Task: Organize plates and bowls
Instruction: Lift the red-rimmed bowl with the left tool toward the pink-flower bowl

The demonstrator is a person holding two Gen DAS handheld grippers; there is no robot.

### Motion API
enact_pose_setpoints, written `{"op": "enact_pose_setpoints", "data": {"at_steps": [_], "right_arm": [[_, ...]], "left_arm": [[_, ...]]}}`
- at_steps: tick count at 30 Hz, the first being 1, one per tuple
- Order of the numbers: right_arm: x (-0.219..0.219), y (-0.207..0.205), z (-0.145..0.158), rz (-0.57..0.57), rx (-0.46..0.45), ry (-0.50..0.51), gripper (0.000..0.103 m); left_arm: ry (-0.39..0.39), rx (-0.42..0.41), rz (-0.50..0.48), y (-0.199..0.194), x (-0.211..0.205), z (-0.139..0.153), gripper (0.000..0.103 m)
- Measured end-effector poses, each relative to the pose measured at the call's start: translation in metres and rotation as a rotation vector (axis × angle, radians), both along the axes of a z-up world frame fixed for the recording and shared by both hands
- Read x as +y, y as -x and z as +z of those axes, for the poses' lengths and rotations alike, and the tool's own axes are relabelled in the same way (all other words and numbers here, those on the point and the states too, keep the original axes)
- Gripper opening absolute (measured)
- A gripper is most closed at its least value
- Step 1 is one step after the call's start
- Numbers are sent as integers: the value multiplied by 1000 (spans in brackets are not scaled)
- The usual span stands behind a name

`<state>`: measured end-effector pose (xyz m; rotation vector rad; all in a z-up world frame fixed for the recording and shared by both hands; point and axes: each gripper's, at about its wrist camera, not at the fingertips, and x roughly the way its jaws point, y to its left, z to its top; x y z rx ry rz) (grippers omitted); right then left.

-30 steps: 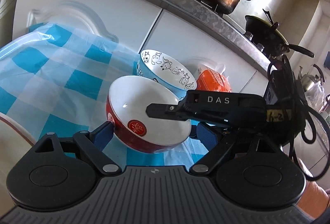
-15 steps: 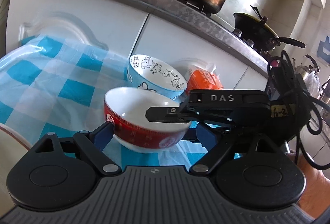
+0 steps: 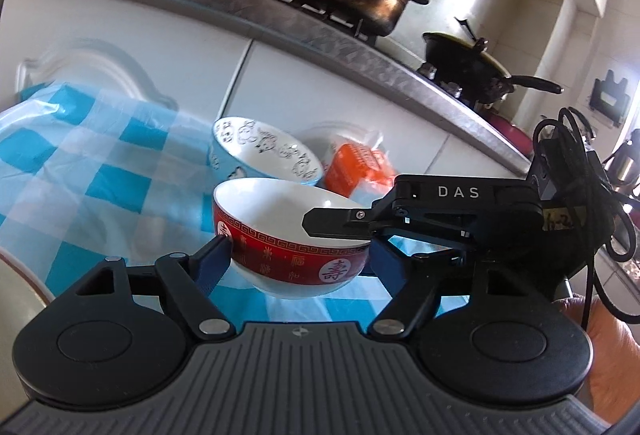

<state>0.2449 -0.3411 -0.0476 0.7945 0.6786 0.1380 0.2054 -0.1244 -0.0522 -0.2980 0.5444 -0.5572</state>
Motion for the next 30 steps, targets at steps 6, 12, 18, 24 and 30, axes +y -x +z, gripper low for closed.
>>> {"op": "enact_pose_setpoints", "data": {"at_steps": [6, 12, 18, 24, 30], "right_arm": [[-1, 22, 13, -26, -41, 15, 57], [4, 60, 26, -57, -84, 27, 57], [7, 109, 32, -107, -129, -2, 57], [19, 156, 29, -155, -150, -15, 57], [33, 201, 29, -209, -169, 0, 56]], "left_arm": [[-2, -59, -42, 18, -6, 13, 90], [-31, -130, -86, 53, -12, 28, 87], [-57, -189, -152, 89, -19, 41, 81], [-67, -210, -200, 121, -17, 41, 80], [-56, -210, -258, 142, -16, 43, 79]]}}
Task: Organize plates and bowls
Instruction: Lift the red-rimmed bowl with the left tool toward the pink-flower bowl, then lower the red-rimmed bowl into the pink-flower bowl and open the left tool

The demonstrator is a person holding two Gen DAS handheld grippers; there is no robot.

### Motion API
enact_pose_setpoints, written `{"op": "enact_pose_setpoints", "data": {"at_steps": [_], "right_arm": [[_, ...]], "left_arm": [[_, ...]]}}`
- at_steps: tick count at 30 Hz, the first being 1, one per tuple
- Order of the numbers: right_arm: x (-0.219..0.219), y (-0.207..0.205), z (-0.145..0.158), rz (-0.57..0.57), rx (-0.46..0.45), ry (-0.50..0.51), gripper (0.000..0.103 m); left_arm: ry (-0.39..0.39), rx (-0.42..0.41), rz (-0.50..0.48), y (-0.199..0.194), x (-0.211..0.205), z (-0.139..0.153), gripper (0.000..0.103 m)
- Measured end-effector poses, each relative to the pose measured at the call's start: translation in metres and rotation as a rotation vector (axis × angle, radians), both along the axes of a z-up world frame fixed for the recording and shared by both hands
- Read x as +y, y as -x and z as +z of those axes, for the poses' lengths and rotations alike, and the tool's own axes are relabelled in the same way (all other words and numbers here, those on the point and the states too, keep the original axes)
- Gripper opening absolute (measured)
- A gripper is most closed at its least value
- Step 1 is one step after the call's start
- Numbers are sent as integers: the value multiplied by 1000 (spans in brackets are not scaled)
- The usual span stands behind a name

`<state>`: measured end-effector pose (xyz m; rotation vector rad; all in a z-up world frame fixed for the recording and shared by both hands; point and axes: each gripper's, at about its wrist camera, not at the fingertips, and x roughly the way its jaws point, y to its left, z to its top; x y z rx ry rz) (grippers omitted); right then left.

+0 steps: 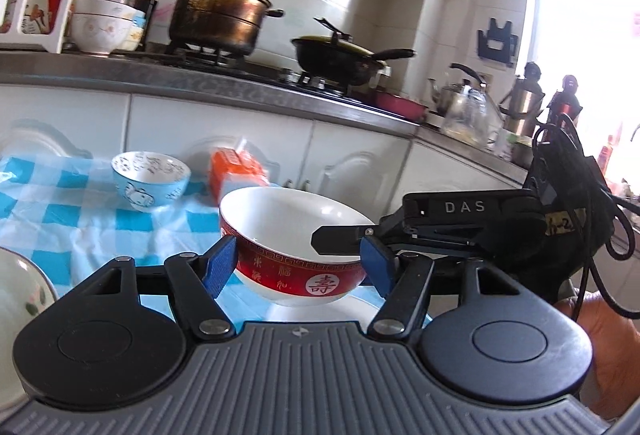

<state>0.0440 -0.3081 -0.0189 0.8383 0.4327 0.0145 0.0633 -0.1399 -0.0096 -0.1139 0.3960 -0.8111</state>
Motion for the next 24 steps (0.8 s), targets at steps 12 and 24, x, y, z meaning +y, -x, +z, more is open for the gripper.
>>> {"op": "enact_pose_setpoints", "data": {"at_steps": [12, 24], "right_arm": [[18, 57, -17, -95, 27, 36, 53], [20, 71, -30, -156, 45, 112, 54]], "left_arm": [[-62, 2, -62, 36, -8, -16, 60], [-113, 87, -6, 34, 5, -33, 62]]}}
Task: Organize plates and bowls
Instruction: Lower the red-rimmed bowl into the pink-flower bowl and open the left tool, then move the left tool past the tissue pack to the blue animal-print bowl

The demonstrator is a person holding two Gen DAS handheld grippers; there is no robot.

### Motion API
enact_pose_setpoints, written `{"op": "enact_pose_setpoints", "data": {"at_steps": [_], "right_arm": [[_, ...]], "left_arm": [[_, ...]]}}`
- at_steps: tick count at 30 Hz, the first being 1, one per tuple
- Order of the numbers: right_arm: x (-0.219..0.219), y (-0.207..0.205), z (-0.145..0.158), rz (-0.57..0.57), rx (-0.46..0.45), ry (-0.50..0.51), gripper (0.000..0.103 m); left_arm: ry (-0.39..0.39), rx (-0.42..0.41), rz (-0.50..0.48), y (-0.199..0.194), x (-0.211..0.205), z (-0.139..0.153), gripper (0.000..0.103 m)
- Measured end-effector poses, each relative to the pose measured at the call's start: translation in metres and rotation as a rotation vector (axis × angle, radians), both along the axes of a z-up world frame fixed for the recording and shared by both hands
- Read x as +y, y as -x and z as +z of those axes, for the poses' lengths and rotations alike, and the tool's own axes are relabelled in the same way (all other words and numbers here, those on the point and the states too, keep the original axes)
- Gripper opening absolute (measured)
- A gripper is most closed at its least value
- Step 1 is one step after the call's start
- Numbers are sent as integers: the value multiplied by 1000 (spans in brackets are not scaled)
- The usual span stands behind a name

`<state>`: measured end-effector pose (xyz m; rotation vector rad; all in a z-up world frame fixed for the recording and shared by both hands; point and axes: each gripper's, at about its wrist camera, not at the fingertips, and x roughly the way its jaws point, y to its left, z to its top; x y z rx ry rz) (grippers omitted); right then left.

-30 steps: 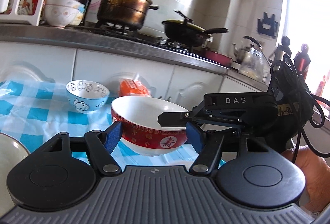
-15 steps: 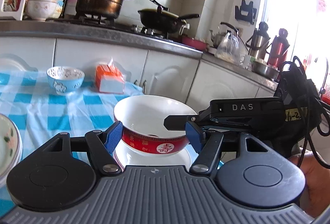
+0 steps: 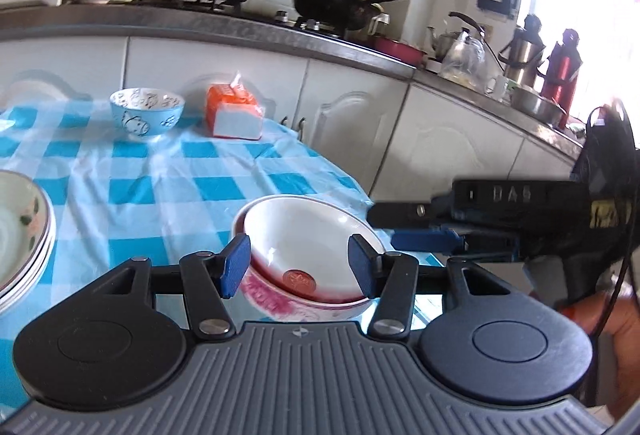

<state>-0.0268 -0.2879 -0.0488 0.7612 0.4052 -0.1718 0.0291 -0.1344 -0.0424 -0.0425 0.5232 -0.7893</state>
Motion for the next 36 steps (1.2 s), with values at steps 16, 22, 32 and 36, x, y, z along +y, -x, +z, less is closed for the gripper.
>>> {"op": "enact_pose_setpoints", "data": {"at_steps": [16, 22, 32, 36], "right_arm": [[10, 7, 4, -77, 6, 119, 96], [13, -2, 5, -80, 52, 134, 102], [27, -17, 30, -184, 173, 337, 102], [29, -15, 37, -219, 152, 427, 102]], "left_arm": [[-52, 36, 146, -16, 20, 4, 102], [-73, 62, 186, -23, 25, 6, 103], [-209, 111, 257, -35, 29, -3, 103], [-233, 107, 320, -36, 36, -7, 103]]}}
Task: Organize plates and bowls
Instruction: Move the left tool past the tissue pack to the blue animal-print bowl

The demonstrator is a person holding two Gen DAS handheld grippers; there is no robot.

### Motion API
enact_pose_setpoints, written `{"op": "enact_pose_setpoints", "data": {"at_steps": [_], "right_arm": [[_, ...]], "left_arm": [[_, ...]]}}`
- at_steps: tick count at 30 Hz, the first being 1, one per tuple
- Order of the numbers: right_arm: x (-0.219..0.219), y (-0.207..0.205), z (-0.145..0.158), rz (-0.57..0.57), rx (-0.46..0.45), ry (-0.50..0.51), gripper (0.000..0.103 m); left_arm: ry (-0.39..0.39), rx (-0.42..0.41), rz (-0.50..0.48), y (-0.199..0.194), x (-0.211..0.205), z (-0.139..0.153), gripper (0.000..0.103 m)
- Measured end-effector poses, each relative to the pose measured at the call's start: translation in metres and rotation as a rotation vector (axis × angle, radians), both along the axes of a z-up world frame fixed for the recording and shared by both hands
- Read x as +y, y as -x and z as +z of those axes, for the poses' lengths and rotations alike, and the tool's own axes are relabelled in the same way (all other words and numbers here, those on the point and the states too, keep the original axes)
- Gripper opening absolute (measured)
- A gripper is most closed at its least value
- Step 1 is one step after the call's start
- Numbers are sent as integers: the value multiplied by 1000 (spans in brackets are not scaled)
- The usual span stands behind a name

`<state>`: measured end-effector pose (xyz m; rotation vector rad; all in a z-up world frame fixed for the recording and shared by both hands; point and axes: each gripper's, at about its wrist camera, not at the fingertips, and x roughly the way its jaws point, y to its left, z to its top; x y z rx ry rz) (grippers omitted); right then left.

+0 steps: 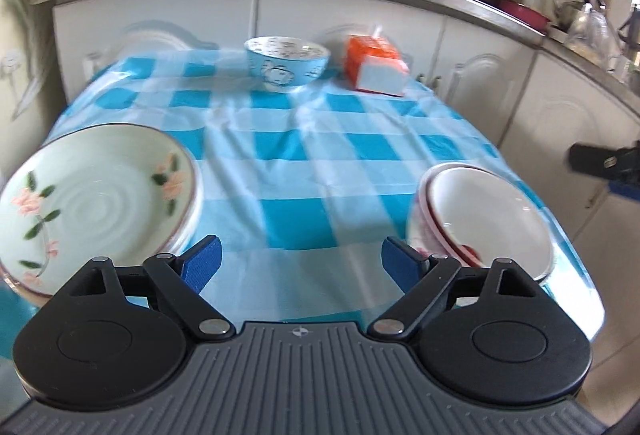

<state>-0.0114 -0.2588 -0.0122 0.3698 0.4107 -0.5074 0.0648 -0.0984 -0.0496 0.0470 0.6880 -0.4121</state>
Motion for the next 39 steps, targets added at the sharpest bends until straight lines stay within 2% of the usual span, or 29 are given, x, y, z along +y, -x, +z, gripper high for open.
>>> {"op": "enact_pose_setpoints", "data": {"at_steps": [2, 6, 9, 11, 14, 17, 20, 22, 25, 29, 33, 36, 39], "right_arm": [[2, 3, 2, -14, -26, 37, 102], [1, 3, 5, -14, -64, 53, 102], [0, 2, 7, 3, -99, 60, 102], [-2, 0, 8, 34, -137, 45, 102], [-10, -4, 8, 102, -214, -35, 102], [-15, -18, 12, 129, -204, -79, 102], [-19, -35, 17, 153, -184, -89, 102], [-22, -48, 22, 162, -181, -92, 102], [-30, -71, 27, 179, -161, -75, 102], [-45, -109, 24, 223, -147, -93, 102], [-62, -154, 15, 208, -90, -145, 102], [-78, -185, 4, 181, -61, -225, 102], [-91, -215, -6, 189, -46, -271, 102]], "left_arm": [[18, -13, 18, 0, 5, 0, 103], [72, 59, 61, -10, 18, 1, 103], [99, 62, 83, -19, 23, 5, 103], [105, 55, 83, -24, 24, 10, 103], [76, 18, 92, -32, 20, 21, 103], [88, -4, 91, -44, 17, 33, 103], [149, -19, 102, -61, 18, 44, 103], [171, 5, 113, -77, 17, 51, 103], [134, 40, 129, -106, 10, 55, 103], [84, 23, 137, -143, 3, 59, 103], [130, 22, 170, -185, 4, 57, 103], [152, 31, 171, -212, 0, 53, 103], [145, 33, 186, -237, -6, 46, 103]]}}
